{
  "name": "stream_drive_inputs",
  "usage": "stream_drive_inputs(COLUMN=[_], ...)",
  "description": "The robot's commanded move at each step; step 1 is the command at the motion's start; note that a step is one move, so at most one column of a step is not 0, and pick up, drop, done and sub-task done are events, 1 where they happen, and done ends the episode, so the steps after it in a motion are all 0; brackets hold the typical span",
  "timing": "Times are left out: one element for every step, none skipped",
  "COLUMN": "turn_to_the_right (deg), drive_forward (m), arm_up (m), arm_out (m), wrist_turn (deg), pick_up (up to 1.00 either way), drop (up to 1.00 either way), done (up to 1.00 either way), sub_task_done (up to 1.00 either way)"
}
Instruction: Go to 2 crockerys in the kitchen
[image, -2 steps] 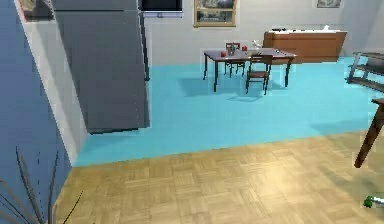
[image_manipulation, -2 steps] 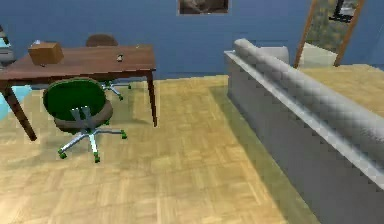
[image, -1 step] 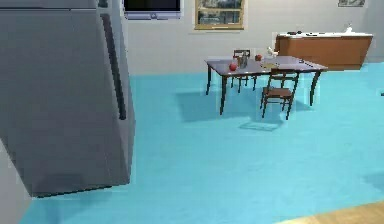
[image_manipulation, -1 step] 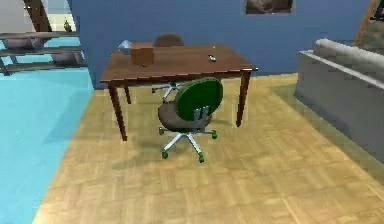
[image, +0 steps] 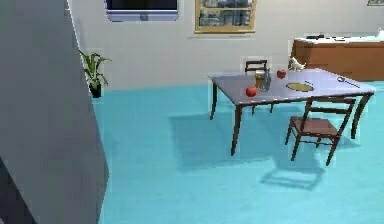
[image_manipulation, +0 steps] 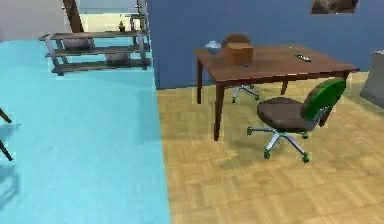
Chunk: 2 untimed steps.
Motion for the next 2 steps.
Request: stream_drive_inputs(turn_to_the_right=[0.0, 6.0], drive_forward=[1.00, 0.00], arm_up=[0.00, 0.00], arm_out=[0.00, 0.00], wrist_turn=[0.0, 0.0], pick_up=[0.00, 0.00], drop=[0.00, 0.00], done=[0.00, 0.00], sub_task_done=[0.00, 0.00])
